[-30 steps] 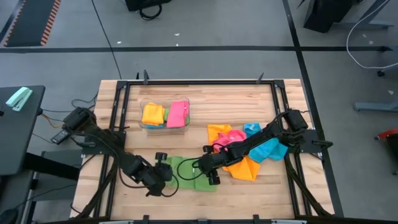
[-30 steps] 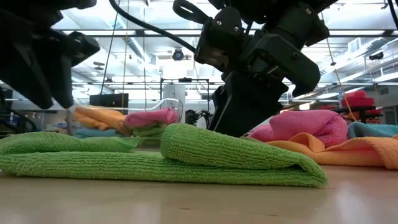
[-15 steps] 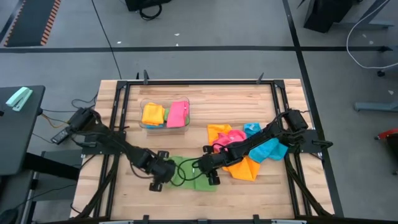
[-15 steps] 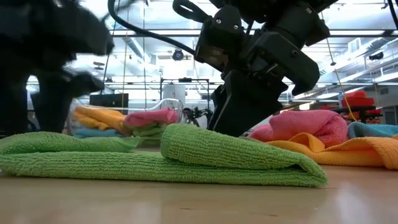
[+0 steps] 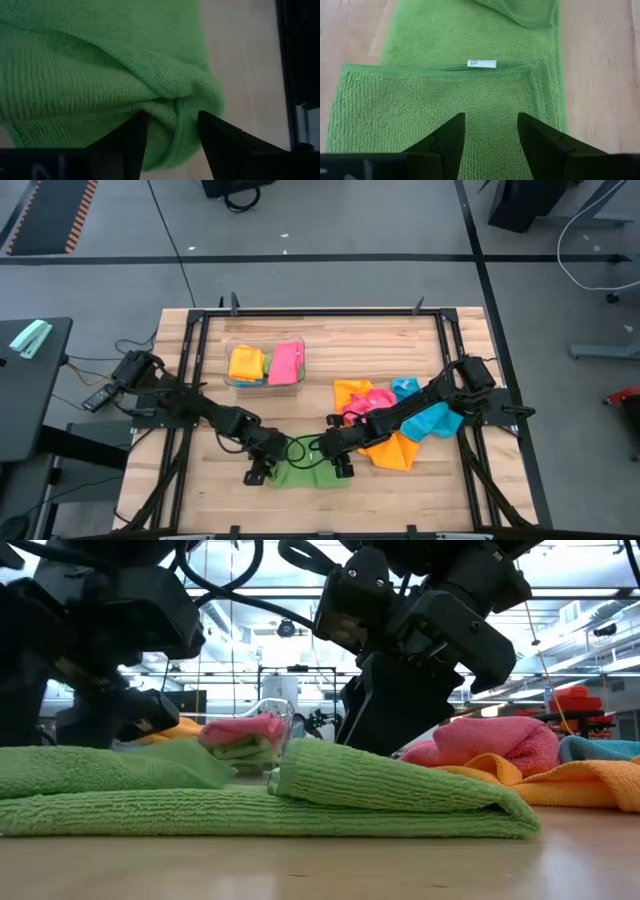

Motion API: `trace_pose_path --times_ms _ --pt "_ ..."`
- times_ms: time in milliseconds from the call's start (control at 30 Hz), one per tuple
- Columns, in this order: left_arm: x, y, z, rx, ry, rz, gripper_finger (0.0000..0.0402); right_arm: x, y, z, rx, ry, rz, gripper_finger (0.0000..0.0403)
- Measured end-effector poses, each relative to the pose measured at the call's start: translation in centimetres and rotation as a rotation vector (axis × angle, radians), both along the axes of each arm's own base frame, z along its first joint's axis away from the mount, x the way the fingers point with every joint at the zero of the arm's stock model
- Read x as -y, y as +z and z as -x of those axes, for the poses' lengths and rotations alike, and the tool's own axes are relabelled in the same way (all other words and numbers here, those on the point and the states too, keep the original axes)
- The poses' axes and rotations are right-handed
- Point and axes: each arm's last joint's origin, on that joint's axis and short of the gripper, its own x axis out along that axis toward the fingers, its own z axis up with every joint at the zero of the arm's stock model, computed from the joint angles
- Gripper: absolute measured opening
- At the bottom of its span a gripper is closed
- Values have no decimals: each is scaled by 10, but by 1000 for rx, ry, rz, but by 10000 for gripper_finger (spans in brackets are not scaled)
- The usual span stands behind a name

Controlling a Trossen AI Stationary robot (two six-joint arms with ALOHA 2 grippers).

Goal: Fold microfiber towels
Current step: Fold the green microfiber towel

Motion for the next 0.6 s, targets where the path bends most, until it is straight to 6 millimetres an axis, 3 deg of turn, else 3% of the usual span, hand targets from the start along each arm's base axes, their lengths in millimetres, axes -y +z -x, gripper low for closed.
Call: trace_pose_path --times_ms 333,600 --pt "12 8 2 60 -33 37 158 0 0 0 2 -7 -6 190" --pt "8 19 0 85 -4 31 144 0 0 0 3 -12 -11 190"
